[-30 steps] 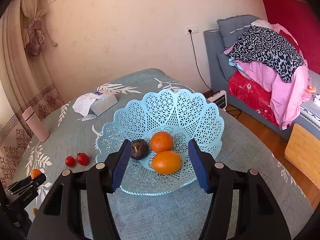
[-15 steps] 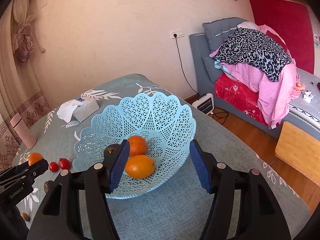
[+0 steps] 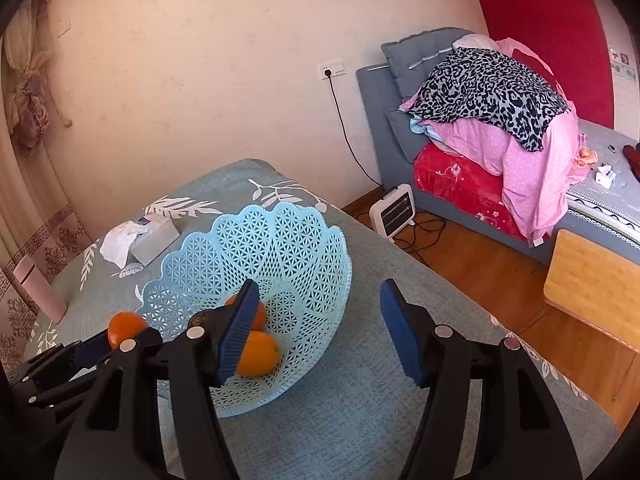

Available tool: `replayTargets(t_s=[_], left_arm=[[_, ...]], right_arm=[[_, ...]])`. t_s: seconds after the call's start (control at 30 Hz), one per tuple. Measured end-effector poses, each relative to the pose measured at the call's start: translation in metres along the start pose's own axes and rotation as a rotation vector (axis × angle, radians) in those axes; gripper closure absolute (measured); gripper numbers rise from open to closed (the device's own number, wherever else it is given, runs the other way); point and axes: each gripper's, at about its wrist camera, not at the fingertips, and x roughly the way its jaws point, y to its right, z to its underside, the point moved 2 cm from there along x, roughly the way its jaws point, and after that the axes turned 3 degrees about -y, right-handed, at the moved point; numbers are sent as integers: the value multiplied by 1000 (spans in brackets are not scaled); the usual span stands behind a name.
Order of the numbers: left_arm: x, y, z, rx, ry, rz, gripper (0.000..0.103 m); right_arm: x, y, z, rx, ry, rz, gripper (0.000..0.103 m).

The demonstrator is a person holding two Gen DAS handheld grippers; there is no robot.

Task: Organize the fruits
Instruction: 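Lower the held orange into the blue basket and open the left gripper, then move the left gripper to a red tomato and grasp it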

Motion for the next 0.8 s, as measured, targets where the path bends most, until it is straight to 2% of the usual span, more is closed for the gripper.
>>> replayTargets(t_s=[0.03,0.07,0.1,0.17,0.8], left_arm=[[1,0,0,-6,-2,3,45],[0,-1,1,-16,10,1,23],[-3,-3,1,-28,36,-11,16],[-7,-8,0,-34,48,-32,16],[-29,-73,4,-133,47,-188,13]], right_arm=[[0,1,0,3,1,1,38],[0,2,-1,6,2,3,38],[-1,3,-1,10,3,4,36],[-1,4,-1,16,7,6,33],[-11,-18,5,-26,-6,-52,32]])
